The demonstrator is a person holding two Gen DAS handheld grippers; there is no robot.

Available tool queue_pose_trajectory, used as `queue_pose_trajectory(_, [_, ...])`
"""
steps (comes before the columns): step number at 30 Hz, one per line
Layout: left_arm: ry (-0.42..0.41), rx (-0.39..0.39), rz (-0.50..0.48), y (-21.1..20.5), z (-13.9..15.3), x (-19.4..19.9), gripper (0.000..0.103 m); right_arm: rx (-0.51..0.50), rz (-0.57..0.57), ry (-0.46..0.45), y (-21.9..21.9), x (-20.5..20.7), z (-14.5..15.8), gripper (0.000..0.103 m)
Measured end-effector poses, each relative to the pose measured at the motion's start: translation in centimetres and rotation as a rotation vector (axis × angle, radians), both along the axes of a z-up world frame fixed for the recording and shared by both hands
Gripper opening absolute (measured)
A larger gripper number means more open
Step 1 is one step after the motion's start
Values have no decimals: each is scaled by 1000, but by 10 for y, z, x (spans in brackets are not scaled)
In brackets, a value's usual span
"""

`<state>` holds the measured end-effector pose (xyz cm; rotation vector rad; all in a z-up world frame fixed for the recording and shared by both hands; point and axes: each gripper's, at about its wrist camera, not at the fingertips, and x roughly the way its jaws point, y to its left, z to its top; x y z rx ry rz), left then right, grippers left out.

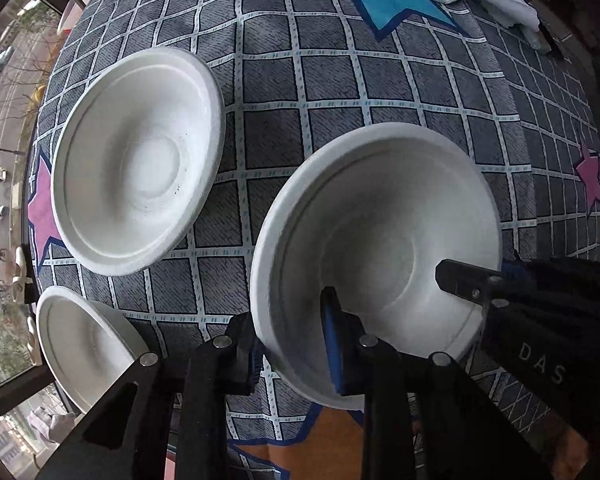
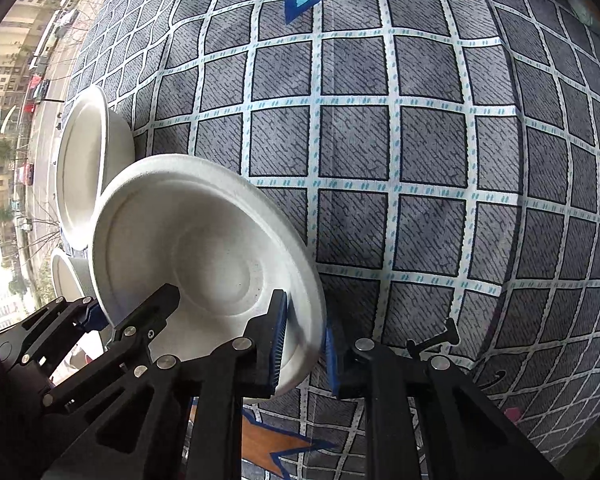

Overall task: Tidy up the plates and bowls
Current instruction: 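Lift the white bowl with the right gripper and carry it toward the plate stack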

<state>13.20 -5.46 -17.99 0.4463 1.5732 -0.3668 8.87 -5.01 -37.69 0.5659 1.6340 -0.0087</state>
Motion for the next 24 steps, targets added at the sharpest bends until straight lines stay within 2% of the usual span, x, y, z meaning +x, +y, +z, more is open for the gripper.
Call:
queue_pose_trajectory(6, [22, 2, -146, -33, -3, -46, 29, -10, -30, 47, -20, -55, 2, 20])
queue_pose_trajectory(11, [65, 6, -246, -42, -7, -97, 29, 9, -79, 99, -22, -107, 0, 20])
queue_pose_trajectory(18, [130, 11, -322, -39, -14, -155, 33, 18, -122, 162, -9, -166, -5, 20])
queue_pose_trajectory(20, [122, 14, -335, -36, -12, -164, 45, 21, -138, 162, -8, -176, -5, 20])
queue_pose_trajectory(22, [67, 22, -344, -22, -3, -183, 82, 4, -152, 156, -11, -181, -4, 20])
queue_pose_trajectory(24, [22, 6, -359, -17, 7, -195, 83, -18, -168, 144, -25, -188, -5, 21])
